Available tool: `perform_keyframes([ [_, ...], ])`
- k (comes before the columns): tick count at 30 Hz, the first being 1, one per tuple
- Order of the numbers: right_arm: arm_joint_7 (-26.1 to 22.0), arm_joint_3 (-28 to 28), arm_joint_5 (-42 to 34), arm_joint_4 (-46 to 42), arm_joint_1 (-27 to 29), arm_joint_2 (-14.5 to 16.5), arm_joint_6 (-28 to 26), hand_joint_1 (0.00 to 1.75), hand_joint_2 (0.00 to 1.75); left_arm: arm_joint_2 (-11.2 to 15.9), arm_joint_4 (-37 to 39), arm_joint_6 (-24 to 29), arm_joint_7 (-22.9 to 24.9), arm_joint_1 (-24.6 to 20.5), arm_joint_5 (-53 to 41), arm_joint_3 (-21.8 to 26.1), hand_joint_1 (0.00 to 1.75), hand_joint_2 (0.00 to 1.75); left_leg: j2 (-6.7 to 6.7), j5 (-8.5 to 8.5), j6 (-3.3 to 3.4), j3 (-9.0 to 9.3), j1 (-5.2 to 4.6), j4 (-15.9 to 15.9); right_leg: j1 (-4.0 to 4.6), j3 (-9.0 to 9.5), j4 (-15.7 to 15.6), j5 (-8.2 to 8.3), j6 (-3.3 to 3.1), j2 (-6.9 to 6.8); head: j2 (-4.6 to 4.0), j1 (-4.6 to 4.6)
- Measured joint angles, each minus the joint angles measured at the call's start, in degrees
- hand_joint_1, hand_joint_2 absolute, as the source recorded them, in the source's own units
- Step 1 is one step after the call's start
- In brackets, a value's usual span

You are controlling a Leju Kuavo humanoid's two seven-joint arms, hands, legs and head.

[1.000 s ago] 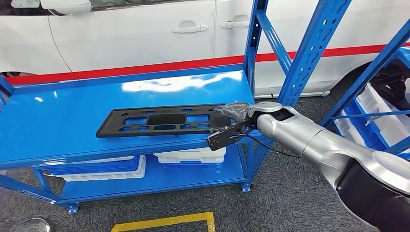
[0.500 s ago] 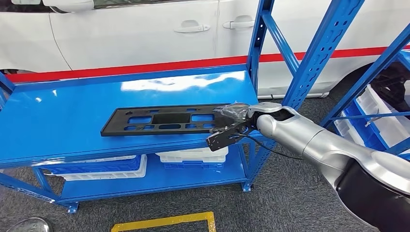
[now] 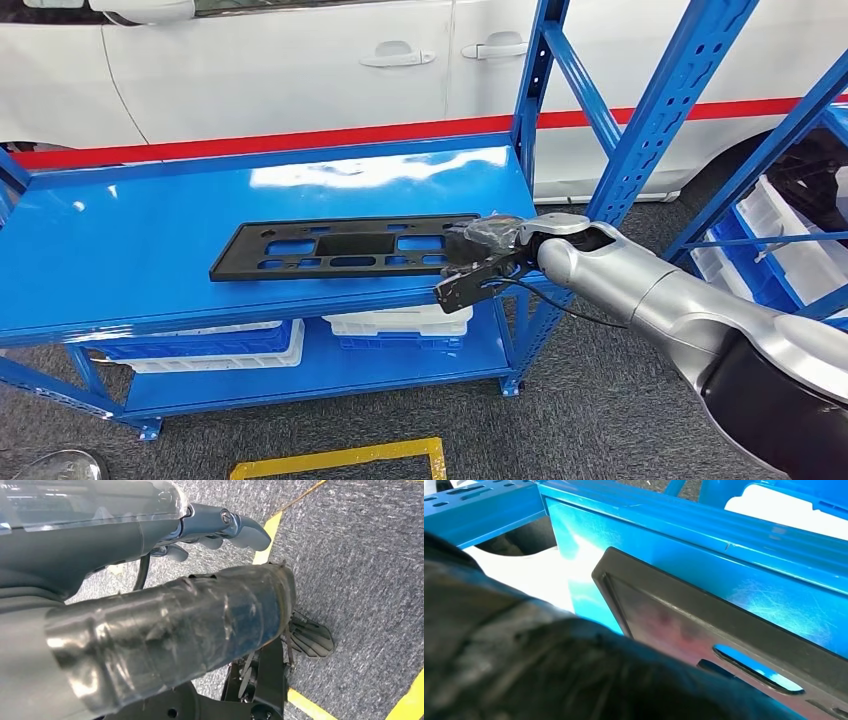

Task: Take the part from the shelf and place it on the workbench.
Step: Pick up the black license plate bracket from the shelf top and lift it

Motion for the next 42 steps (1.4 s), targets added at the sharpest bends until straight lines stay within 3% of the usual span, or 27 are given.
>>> perform_keyframes([
  [25,-0.5,0.7,-0.9,0.1,1.5,-1.6,-0.3,0.0,0.0,-0.3,0.0,-0.1,0.0,0.0,-1.5,0.0,0.0,0.0,-0.01,0.0,0.0,-0.04,0.0,0.0,-0.01,-0.03,0.0,0.0,0.0,-0.01,-0.02,0.0],
  [29,-0.5,0.8,-0.9,0.1,1.7,-1.8,-0.8,0.0,1.75,-0.3,0.0,-0.1,0.1,0.0,-1.7,0.0,0.0,0.0,-0.01,0.0,0.0,-0.04,0.0,0.0,-0.01,-0.03,0.0,0.0,0.0,-0.01,-0.01,0.0],
  [38,-0.7,0.8,-1.0,0.1,2.3,-2.7,-1.8,0.0,1.75,-0.4,0.0,-0.1,0.2,0.0,-2.3,0.1,0.0,0.0,-0.01,-0.01,0.01,-0.04,0.0,0.0,-0.01,-0.02,0.0,0.0,0.0,-0.01,0.0,0.0],
  [42,-0.7,0.8,-1.0,0.1,2.3,-2.8,-1.8,0.0,0.0,-0.5,0.0,-0.1,0.2,0.0,-2.3,0.1,0.0,0.0,-0.01,-0.01,0.01,-0.04,0.0,0.0,-0.01,-0.01,0.0,0.0,0.01,-0.01,-0.01,0.0],
])
